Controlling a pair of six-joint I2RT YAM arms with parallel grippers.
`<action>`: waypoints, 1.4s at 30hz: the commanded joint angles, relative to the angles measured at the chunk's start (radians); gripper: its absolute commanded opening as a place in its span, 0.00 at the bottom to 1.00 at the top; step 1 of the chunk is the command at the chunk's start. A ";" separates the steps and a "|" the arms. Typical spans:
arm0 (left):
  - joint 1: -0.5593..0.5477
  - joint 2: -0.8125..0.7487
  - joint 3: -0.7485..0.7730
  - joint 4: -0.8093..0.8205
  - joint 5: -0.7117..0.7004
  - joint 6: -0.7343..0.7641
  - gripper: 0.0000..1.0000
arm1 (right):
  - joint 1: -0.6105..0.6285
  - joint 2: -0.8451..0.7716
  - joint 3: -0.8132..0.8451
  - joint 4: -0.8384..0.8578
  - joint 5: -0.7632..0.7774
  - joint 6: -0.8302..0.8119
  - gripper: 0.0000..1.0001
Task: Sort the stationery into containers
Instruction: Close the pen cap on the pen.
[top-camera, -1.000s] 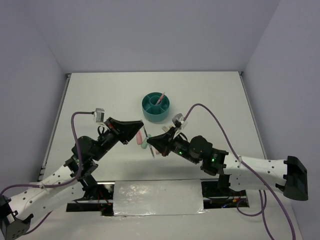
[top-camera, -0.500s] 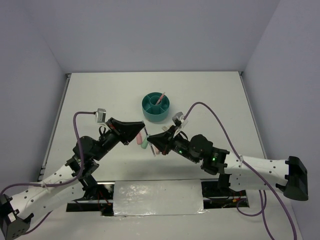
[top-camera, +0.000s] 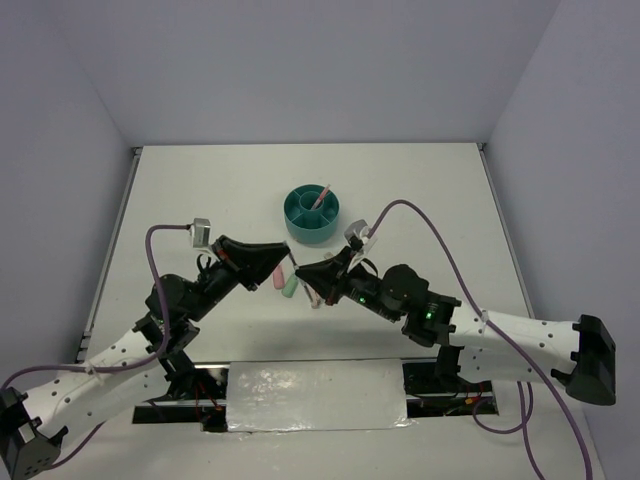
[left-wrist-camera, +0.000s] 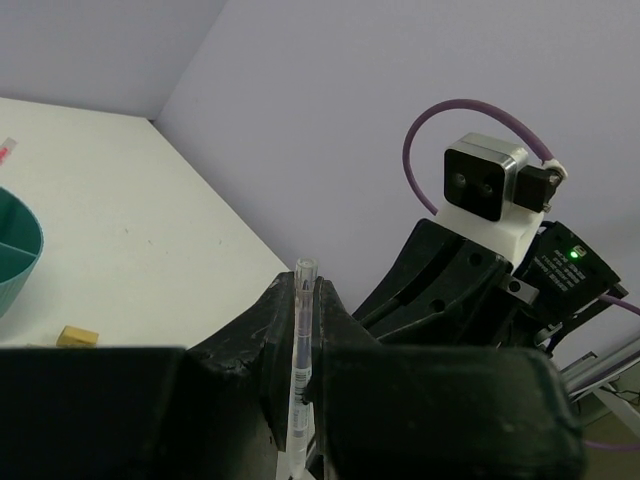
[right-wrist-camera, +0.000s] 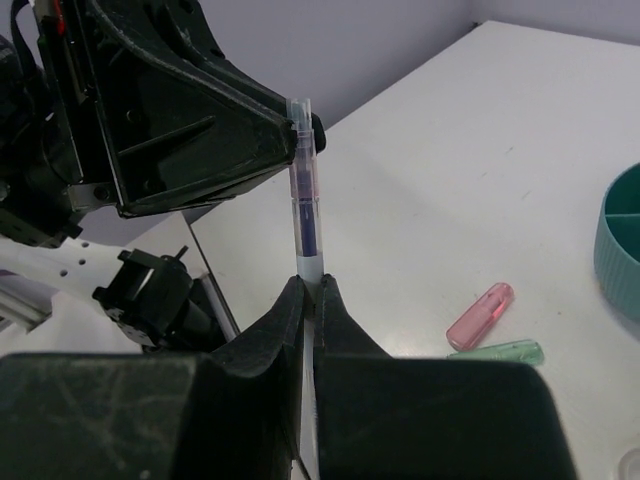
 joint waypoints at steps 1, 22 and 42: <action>-0.004 0.016 -0.026 0.016 0.088 -0.002 0.00 | -0.074 -0.041 0.027 0.216 -0.052 -0.017 0.00; -0.022 0.120 -0.039 -0.014 0.119 -0.027 0.00 | -0.230 0.057 0.123 0.417 -0.345 0.098 0.00; -0.039 0.088 -0.042 -0.118 0.081 0.013 0.00 | -0.289 0.099 0.237 0.365 -0.460 0.084 0.00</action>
